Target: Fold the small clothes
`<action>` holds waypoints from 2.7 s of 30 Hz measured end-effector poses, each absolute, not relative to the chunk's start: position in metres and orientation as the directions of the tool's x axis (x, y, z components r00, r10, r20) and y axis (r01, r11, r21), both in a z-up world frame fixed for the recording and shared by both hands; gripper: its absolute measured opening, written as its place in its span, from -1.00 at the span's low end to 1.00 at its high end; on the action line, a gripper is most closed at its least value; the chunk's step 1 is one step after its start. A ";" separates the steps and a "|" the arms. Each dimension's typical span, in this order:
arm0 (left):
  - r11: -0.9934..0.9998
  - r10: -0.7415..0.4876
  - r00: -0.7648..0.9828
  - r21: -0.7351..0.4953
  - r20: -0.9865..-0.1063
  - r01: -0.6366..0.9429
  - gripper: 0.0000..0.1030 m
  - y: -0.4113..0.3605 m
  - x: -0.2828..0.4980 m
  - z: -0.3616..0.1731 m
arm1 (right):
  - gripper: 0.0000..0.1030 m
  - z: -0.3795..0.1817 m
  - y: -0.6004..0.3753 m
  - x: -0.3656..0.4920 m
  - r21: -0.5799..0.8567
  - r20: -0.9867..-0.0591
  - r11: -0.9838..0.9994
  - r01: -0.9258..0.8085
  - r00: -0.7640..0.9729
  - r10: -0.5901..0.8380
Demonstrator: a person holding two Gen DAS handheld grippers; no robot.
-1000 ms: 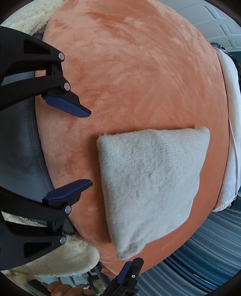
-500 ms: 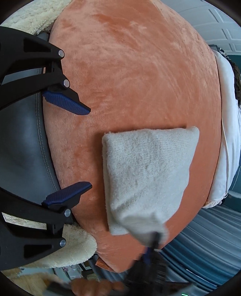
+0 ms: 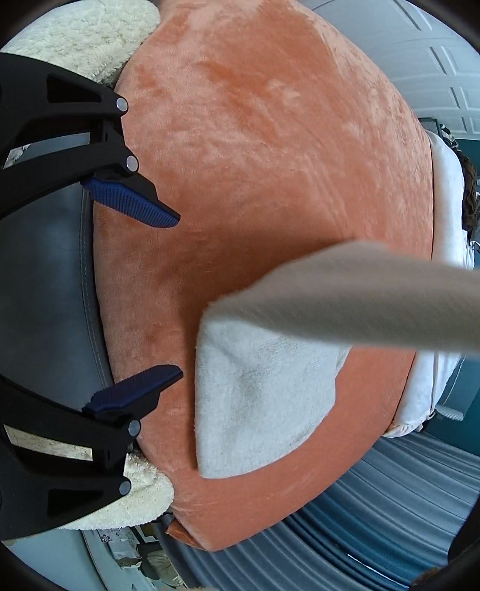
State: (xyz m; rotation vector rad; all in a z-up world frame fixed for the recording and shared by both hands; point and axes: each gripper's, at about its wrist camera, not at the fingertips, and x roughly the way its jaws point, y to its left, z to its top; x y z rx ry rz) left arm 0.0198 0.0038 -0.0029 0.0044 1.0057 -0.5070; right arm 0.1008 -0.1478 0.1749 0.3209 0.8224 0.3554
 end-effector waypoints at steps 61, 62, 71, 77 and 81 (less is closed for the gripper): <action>0.879 -0.313 0.395 -0.107 -0.863 0.464 0.52 -0.089 0.056 -0.002 | -0.73 -0.008 -0.304 0.014 0.253 -0.879 0.917 0.310 0.469 0.084; 0.879 -0.310 0.400 -0.100 -0.863 0.466 0.52 -0.090 0.055 -0.002 | -0.73 0.006 -0.305 0.018 0.291 -0.856 0.908 0.302 0.505 0.107; 0.887 -0.298 0.397 -0.098 -0.868 0.452 0.52 -0.085 0.049 -0.004 | -0.73 -0.023 -0.262 0.089 0.320 -0.882 0.925 0.207 0.422 0.211; 0.890 -0.304 0.390 -0.114 -0.869 0.440 0.52 -0.074 0.052 -0.004 | -0.68 0.013 -0.288 0.052 0.414 -0.806 0.875 0.250 0.548 0.224; 0.892 -0.350 0.379 -0.181 -0.857 0.414 0.53 -0.067 0.060 -0.001 | -0.13 0.027 -0.340 -0.014 0.388 -0.786 0.822 0.417 0.615 0.059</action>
